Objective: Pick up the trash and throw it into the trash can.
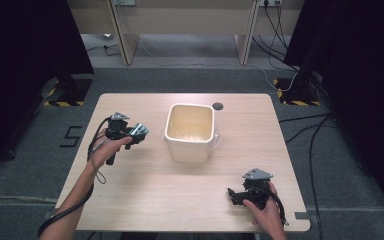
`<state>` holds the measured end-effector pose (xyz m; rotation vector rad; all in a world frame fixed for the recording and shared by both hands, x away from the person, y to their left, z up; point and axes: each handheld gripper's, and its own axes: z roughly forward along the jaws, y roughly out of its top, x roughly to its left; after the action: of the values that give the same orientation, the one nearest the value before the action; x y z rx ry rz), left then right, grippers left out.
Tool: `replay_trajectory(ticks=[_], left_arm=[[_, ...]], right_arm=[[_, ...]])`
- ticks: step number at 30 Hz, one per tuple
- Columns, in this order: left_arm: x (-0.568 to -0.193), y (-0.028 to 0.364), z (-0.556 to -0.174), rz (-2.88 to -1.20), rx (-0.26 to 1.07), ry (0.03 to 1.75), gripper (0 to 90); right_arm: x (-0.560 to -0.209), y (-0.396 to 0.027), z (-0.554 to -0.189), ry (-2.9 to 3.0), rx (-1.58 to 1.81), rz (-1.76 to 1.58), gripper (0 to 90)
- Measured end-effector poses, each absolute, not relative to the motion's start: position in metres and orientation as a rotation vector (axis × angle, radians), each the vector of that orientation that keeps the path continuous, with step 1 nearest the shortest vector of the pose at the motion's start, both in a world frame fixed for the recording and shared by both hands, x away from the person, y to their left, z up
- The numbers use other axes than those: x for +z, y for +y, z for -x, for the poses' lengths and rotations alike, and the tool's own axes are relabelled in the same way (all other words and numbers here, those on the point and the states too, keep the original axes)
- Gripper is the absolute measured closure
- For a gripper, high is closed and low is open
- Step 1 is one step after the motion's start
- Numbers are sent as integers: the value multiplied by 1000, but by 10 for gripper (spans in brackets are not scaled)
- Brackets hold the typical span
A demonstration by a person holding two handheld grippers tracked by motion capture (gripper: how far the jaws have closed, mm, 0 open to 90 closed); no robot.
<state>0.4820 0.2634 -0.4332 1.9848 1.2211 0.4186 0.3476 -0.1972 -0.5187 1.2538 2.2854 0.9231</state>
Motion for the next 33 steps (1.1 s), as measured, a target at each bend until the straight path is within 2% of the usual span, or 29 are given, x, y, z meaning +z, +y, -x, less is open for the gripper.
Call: replay_trajectory(ticks=[20, 33], left_arm=[[-379, 247, -474, -1952, 386, 1096, 348], [-355, 229, -476, -1979, 423, 1037, 348]], right_arm=[[-519, -197, -348, 2285, 923, -1255, 4], [-519, -197, -348, 2286, 923, -1254, 4]])
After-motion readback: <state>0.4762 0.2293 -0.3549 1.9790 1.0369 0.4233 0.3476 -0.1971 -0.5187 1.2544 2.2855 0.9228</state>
